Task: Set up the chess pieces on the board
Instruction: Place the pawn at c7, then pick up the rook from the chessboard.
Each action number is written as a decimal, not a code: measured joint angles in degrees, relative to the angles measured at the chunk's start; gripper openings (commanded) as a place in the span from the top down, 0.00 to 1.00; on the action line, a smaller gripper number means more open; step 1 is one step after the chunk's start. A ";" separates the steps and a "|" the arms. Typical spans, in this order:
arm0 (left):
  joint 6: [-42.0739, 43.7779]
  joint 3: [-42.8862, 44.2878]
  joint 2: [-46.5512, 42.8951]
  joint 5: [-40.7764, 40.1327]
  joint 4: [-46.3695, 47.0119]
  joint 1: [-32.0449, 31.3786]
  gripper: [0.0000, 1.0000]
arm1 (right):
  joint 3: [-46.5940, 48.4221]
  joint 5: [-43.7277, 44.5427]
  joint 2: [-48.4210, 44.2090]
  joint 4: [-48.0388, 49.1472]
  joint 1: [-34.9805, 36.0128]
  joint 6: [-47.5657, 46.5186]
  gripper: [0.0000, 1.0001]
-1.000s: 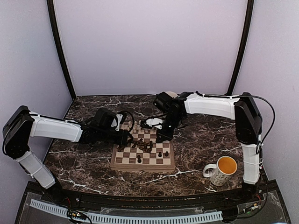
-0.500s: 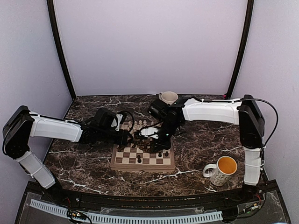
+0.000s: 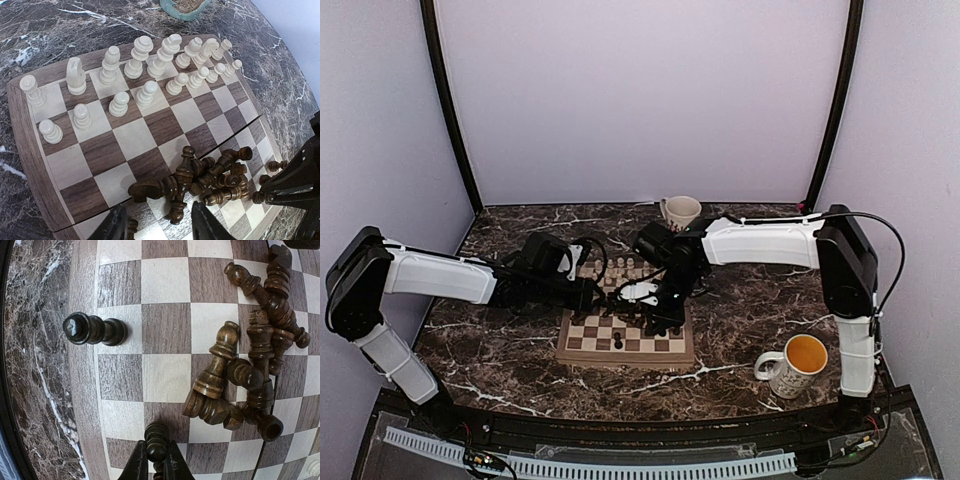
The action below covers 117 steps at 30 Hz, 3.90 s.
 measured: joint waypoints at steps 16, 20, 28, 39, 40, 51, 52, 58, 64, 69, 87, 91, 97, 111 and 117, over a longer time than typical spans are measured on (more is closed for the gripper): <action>-0.02 0.00 0.00 0.00 0.00 0.00 0.54 | 0.02 0.50 1.20 0.07 0.17 0.24 0.77; -0.02 -0.04 0.00 0.00 0.00 0.00 0.54 | 0.66 -0.02 1.22 -0.42 0.17 0.59 0.73; -0.09 -1.05 -0.07 0.00 0.31 0.00 0.54 | 6.14 -3.69 1.14 -2.64 -1.29 1.51 0.71; -0.09 -1.51 -1.05 0.02 0.31 0.00 0.54 | 11.89 -0.37 2.71 -2.10 -5.60 5.27 0.69; -0.09 -1.62 -1.31 0.02 0.33 0.00 0.54 | 12.20 -0.13 3.15 -2.10 -5.53 5.42 0.68; -0.11 -1.95 -1.57 0.04 0.35 0.00 0.54 | 13.00 0.33 8.24 -2.16 -5.53 6.25 0.70; -0.11 -1.97 -1.62 0.04 0.35 0.00 0.54 | 13.03 0.35 8.48 -2.16 -5.53 6.25 0.71; -0.13 -1.97 -1.99 0.07 0.35 0.00 0.54 | 15.26 0.52 9.70 -2.32 -5.53 6.93 0.80; -0.28 -2.49 -2.03 0.09 0.39 0.00 0.54 | 16.00 0.04 9.84 -2.36 -5.53 7.13 0.90; -0.48 -2.71 -2.08 0.26 0.37 0.00 0.54 | 16.00 -0.52 9.84 -2.47 -5.53 7.32 0.90; -0.61 -2.71 -2.08 0.52 0.37 0.00 0.54 | 18.25 -1.51 10.71 -3.21 -5.53 7.45 0.78; -0.61 -2.71 -2.08 0.55 0.37 0.00 0.54 | 18.49 -1.68 11.47 -3.63 -5.53 7.32 0.79; -0.61 -2.71 -2.08 0.90 0.35 0.00 0.54 | 18.49 -1.64 11.76 -4.09 -5.55 7.34 0.84; -0.61 -2.69 -2.08 1.79 0.50 0.00 0.54 | 14.75 -3.48 7.76 -2.40 -5.95 7.96 0.94; -0.61 -3.02 -2.08 5.46 4.59 0.00 0.53 | 12.87 -7.56 4.24 -0.48 -7.13 8.94 0.95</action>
